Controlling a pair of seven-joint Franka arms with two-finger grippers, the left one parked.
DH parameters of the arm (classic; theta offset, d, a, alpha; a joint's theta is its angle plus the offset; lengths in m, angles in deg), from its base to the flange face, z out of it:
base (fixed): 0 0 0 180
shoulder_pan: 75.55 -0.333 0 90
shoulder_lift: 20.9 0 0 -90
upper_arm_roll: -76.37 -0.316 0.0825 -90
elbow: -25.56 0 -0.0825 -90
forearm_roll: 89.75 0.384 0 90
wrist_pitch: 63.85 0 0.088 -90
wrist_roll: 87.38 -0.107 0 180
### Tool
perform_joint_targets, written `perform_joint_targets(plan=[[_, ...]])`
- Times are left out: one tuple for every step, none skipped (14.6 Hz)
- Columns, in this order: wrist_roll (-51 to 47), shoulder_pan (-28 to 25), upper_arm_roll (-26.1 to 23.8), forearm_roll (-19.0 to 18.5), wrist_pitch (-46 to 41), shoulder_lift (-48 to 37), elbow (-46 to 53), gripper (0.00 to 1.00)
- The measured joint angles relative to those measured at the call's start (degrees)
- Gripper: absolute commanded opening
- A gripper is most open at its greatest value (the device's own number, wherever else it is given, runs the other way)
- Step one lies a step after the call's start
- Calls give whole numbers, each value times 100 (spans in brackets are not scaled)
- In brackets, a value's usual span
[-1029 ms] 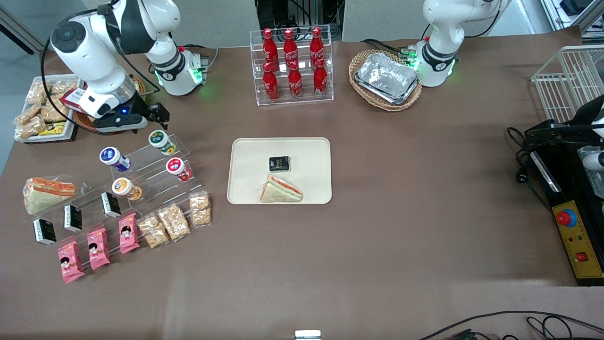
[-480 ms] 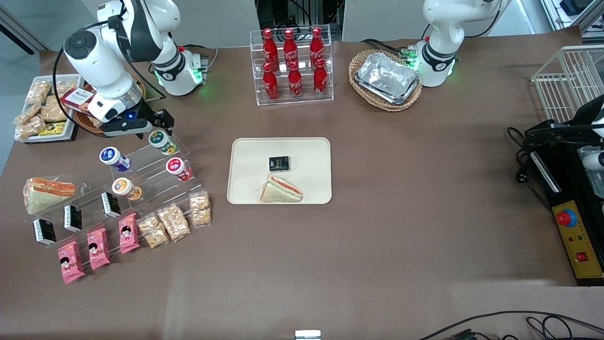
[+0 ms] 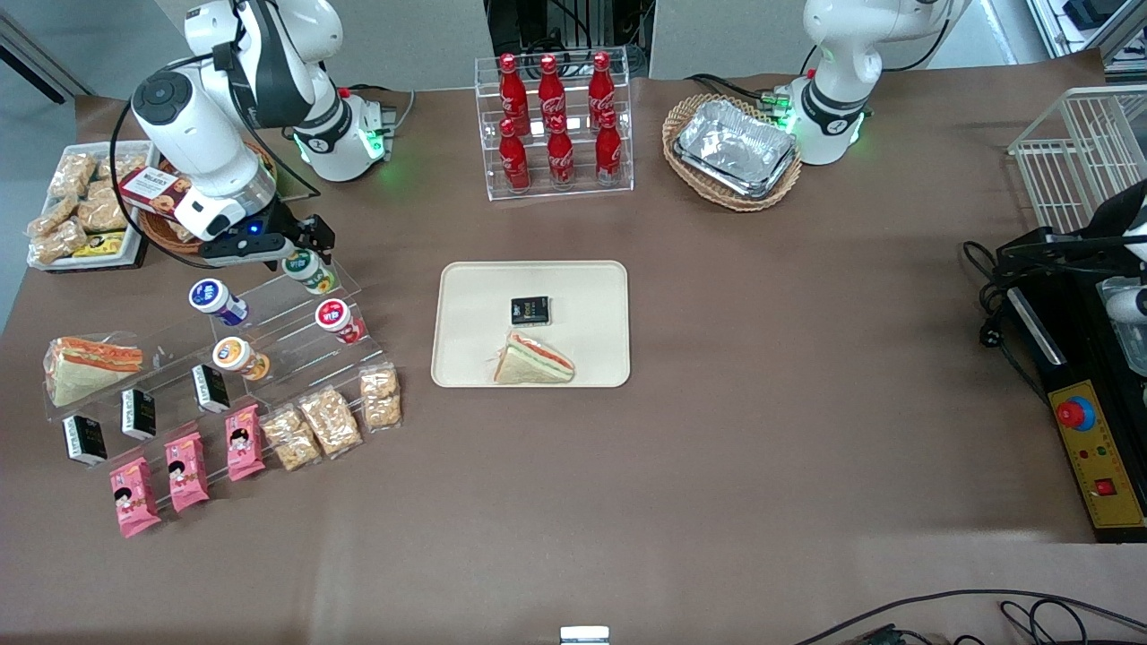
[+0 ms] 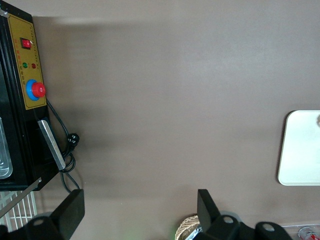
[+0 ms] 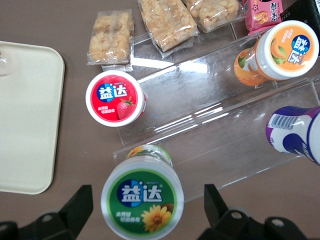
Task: Place green gum on tray
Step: 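Close the right gripper on the green-label bottle and lift it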
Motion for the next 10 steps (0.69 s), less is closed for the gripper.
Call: perform_joint_targets(plan=[[0,-1,0,0,31,10,-30,75],[0,-1,0,0,38,13,-43,64],[0,-1,0,0,39,12,-45,58],[0,-1,0,1,39,12,-46,50],[0,-1,0,1,39,12,-46,49],[-1,-1,0,2,39,12,-46,49],[-2,-1,0,3,39,13,-50,41],[-2,-1,0,3,39,13,-53,40],[-3,-1,0,4,39,12,-53,40],[-5,-1,0,4,39,12,-53,40]])
